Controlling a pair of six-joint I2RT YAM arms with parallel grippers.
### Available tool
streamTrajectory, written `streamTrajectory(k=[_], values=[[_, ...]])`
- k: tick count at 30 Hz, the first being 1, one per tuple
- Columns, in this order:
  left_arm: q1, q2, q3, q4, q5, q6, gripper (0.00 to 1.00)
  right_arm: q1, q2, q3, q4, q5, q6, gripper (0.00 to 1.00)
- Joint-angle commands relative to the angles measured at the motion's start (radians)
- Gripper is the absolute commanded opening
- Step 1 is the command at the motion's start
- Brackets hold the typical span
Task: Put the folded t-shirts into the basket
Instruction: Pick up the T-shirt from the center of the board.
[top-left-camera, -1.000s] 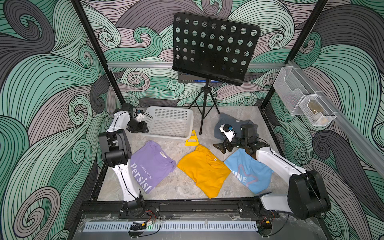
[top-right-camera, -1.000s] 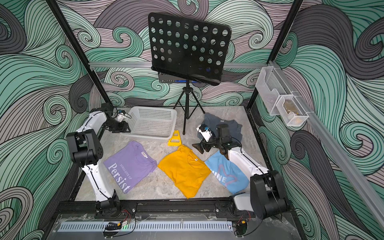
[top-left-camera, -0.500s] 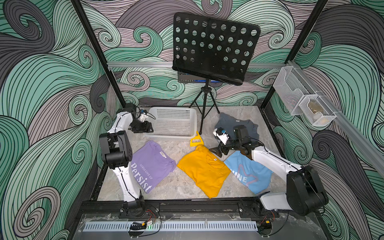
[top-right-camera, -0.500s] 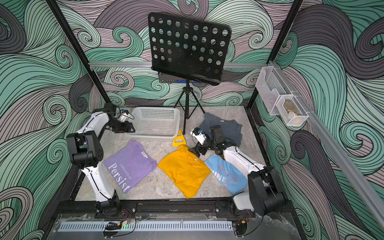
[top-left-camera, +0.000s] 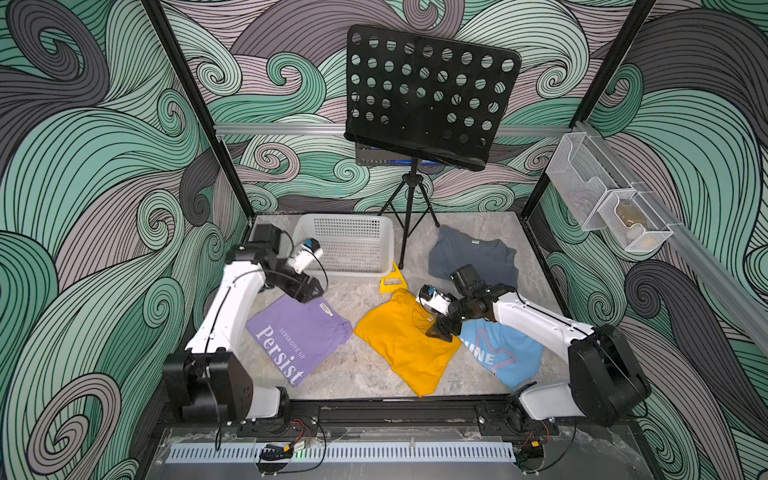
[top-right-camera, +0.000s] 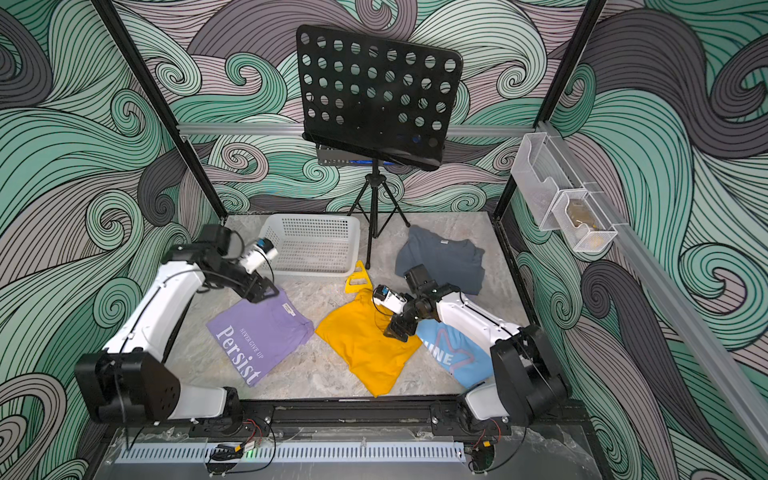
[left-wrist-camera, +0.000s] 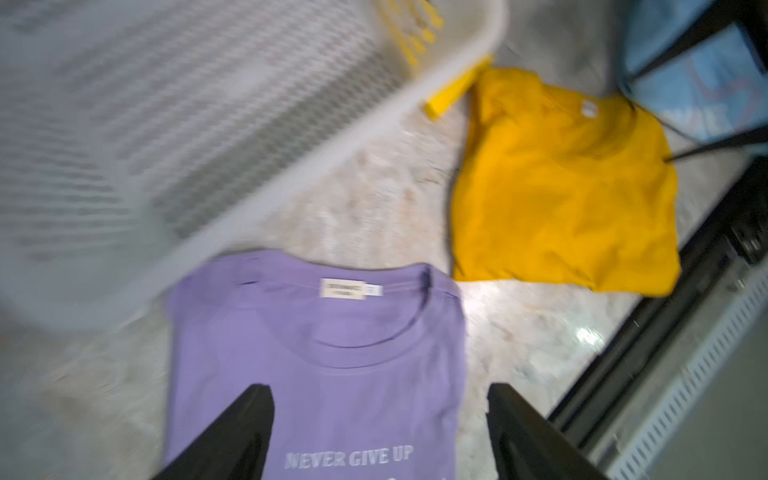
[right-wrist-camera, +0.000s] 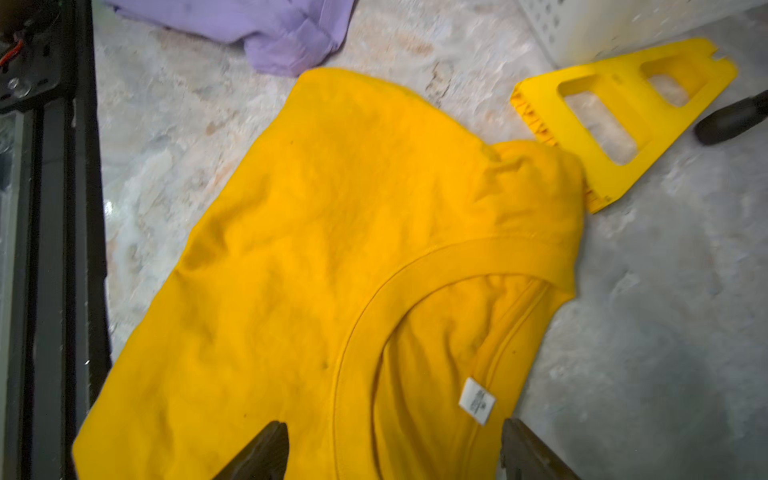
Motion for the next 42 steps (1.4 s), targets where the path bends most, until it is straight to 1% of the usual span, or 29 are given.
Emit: streamTrajectory(k=[1, 4, 7, 10, 13, 17, 20, 23, 26, 29, 32, 35, 37, 39, 40, 42], values=[[-0.183, -0.041, -0.128, 0.077, 0.035, 0.093, 0.8, 0.005, -0.027, -0.034, -0.069, -0.002, -0.064, 0.81], [-0.325, -0.004, -0.182, 0.172, -0.02, 0.114, 0.78, 0.004, -0.025, -0.089, -0.031, 0.037, -0.072, 0.78], [-0.423, 0.097, -0.173, 0.201, -0.063, 0.159, 0.77, 0.005, -0.028, -0.124, 0.036, 0.08, -0.071, 0.76], [-0.488, 0.209, -0.141, 0.19, -0.093, 0.19, 0.77, 0.005, -0.011, -0.13, 0.087, 0.111, -0.071, 0.75], [-0.545, 0.305, -0.107, 0.16, -0.134, 0.191, 0.78, 0.005, 0.009, -0.132, 0.136, 0.148, -0.073, 0.74], [-0.604, 0.39, -0.096, 0.14, -0.181, 0.209, 0.8, -0.007, 0.03, -0.141, 0.184, 0.178, -0.087, 0.74], [-0.64, 0.43, -0.088, 0.106, -0.208, 0.218, 0.81, -0.044, 0.059, -0.13, 0.203, 0.174, -0.097, 0.73], [-0.669, 0.441, -0.114, 0.095, -0.223, 0.231, 0.81, -0.079, 0.099, -0.1, 0.217, 0.16, -0.105, 0.73], [-0.715, 0.437, -0.145, 0.08, -0.217, 0.23, 0.8, -0.09, 0.137, -0.077, 0.235, 0.158, -0.118, 0.73], [-0.784, 0.41, -0.174, 0.07, -0.211, 0.231, 0.8, -0.089, 0.169, -0.056, 0.252, 0.153, -0.138, 0.73], [-0.866, 0.389, -0.175, 0.057, -0.171, 0.229, 0.8, -0.088, 0.211, -0.021, 0.262, 0.135, -0.164, 0.73], [-0.915, 0.363, -0.152, 0.049, -0.105, 0.215, 0.8, -0.085, 0.246, 0.017, 0.269, 0.107, -0.184, 0.73], [-0.922, 0.331, -0.13, 0.048, -0.054, 0.201, 0.8, -0.084, 0.259, 0.049, 0.253, 0.075, -0.191, 0.73], [-0.91, 0.285, -0.125, 0.061, -0.034, 0.182, 0.8, -0.087, 0.258, 0.085, 0.226, 0.033, -0.186, 0.74], [-0.895, 0.255, -0.127, 0.07, -0.038, 0.173, 0.81, -0.089, 0.255, 0.104, 0.202, 0.009, -0.181, 0.75], [-0.836, 0.203, -0.133, 0.087, -0.039, 0.154, 0.81, -0.098, 0.252, 0.138, 0.148, -0.033, -0.168, 0.76]])
